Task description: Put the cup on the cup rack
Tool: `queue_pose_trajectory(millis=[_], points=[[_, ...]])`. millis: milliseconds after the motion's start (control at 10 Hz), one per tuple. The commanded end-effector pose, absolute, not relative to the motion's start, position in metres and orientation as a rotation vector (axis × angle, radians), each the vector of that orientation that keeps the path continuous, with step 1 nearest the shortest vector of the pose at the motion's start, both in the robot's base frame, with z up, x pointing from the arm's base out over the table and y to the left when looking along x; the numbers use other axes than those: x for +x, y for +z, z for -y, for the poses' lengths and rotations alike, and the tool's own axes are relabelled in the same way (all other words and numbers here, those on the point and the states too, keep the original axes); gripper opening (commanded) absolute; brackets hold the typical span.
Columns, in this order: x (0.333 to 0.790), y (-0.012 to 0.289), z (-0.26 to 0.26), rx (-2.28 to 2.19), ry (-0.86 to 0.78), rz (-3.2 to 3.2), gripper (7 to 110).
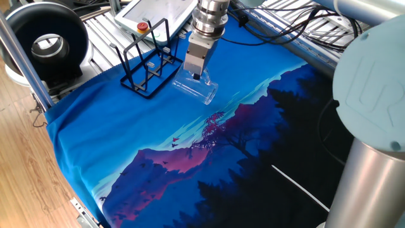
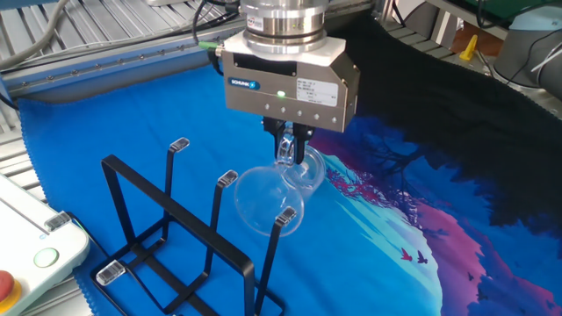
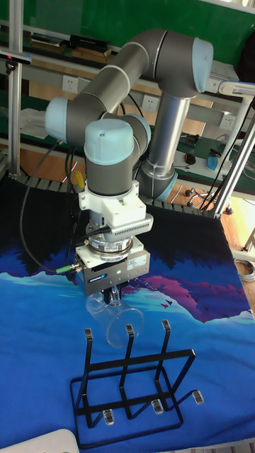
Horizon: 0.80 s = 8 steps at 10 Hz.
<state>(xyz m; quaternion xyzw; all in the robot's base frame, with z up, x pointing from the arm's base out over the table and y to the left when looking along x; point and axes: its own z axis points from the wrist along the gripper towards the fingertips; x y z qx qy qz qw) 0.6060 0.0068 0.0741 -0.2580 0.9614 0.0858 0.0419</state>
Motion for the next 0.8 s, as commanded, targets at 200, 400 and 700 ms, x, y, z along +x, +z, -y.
queue_pose_trajectory(millis=[200,400,700], points=[[0.620,0.068,-0.014,-0.805,0.312,-2.920,7],[0.630,0.060,-0.019,-0.817,0.339,-2.911,7],[0.633,0.057,-0.019,-0.820,0.332,-2.911,7]])
